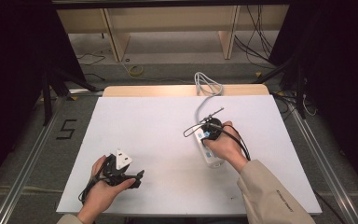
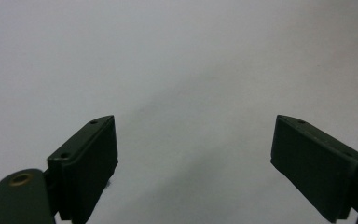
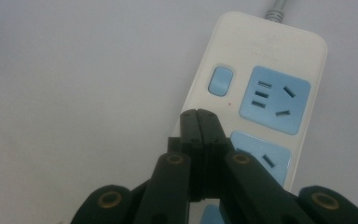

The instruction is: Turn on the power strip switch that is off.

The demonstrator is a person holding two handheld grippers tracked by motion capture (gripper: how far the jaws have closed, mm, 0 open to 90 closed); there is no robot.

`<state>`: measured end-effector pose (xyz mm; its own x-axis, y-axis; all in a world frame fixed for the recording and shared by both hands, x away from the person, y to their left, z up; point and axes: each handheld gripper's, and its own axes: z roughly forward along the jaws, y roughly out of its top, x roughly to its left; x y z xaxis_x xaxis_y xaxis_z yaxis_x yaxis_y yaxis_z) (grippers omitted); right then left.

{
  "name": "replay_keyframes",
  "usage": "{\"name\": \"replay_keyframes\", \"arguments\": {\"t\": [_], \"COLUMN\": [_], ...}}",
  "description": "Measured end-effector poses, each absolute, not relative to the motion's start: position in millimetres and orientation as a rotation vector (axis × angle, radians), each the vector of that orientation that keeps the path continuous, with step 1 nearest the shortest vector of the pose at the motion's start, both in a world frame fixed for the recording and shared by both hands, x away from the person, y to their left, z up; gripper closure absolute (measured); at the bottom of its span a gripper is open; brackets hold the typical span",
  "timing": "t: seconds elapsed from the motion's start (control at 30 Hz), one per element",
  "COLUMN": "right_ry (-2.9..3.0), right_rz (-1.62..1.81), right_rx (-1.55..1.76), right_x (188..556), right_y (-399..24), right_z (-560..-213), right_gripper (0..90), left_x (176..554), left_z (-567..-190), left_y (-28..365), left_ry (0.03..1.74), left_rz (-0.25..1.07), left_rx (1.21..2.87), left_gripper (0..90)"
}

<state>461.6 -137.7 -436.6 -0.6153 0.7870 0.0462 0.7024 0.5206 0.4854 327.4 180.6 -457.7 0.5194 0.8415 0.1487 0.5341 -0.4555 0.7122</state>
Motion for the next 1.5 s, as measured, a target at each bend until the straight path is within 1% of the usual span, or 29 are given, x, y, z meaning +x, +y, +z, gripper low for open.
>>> {"name": "replay_keyframes", "arguments": {"t": [0.67, 1.5], "right_ry": [2.61, 2.626], "right_rz": [0.61, 0.577], "right_rx": [1.275, 1.299], "right_x": [463.4, 466.8], "right_y": [-131.9, -129.9], "right_z": [-435.0, -434.8], "right_gripper": [90.0, 90.0], "left_x": [326.9, 326.7], "left_z": [-457.3, -457.1], "left_y": [180.3, 179.3], "left_ry": [1.112, 1.109], "left_rz": [0.66, 0.662], "left_rx": [2.161, 2.162], "left_gripper": [14.3, 14.4]}}
